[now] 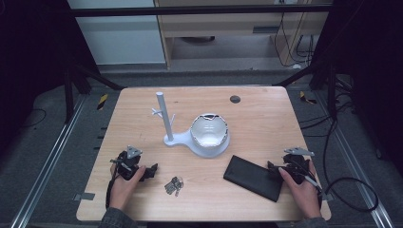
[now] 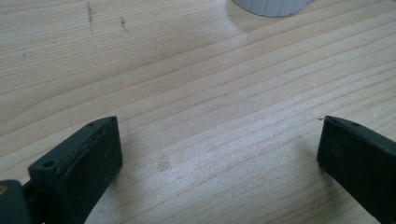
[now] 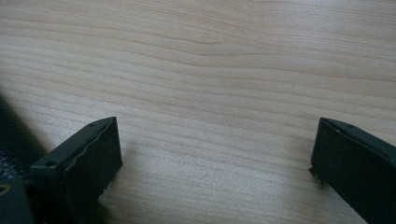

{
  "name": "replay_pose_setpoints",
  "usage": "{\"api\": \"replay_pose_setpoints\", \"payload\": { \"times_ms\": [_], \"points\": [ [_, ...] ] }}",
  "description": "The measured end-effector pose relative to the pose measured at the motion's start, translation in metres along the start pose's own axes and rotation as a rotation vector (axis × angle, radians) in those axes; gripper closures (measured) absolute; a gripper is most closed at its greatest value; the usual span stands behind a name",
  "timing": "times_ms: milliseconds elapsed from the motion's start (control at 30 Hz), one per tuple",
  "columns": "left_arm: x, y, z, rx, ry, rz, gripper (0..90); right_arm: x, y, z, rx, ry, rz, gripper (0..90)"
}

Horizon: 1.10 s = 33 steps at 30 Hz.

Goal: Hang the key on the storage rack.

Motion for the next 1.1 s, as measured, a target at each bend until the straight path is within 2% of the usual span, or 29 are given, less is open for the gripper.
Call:
{"api": "replay_pose_setpoints", "payload": {
  "times_ms": [400,567,633,800,867,900,967,1033,1100],
  "points": [
    [-0.001,0.0,0.001,0.011,-0.001,0.009,0.0,0.006,0.005,-0.006,-0.012,-0.006,-0.011,0.3],
    [-0.006,0.002,-0.001,0.017,-0.026,0.023,2.7,0.007,0.006,-0.007,-0.017,-0.007,-0.012,0.5],
    [-0.01,0.004,-0.004,0.016,-0.007,0.037,4.2,0.007,0.006,-0.007,-0.016,-0.007,-0.011,0.6],
    [-0.024,0.021,-0.005,0.075,0.022,0.079,3.8,0.007,0.006,-0.007,-0.015,-0.003,-0.011,0.6],
    [-0.029,0.029,-0.005,0.085,0.03,0.099,3.7,0.006,0.006,-0.007,-0.014,-0.003,-0.012,0.6],
    [-0.029,0.029,-0.005,0.085,0.03,0.099,3.8,0.006,0.006,-0.007,-0.015,-0.003,-0.012,0.6],
    [-0.036,0.043,-0.005,0.117,0.051,0.143,3.9,0.006,0.006,-0.006,-0.017,-0.003,-0.015,0.5],
    [-0.039,0.052,-0.006,0.144,0.039,0.176,6.4,0.006,0.006,-0.006,-0.022,-0.005,-0.016,0.5],
    [-0.04,0.056,-0.006,0.155,0.027,0.186,6.3,0.006,0.007,-0.006,-0.026,-0.005,-0.018,0.5]
  ]
}}
Point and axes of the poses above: each handheld gripper's, and its own axes: x roughly forward along the jaws, z roughly out of its underside, y roughly to its right, the point moved 3 cm from there along x, roughly forward along the jaws, and after that the axes turned 5 degrees about -z, right-handed, at the moved point
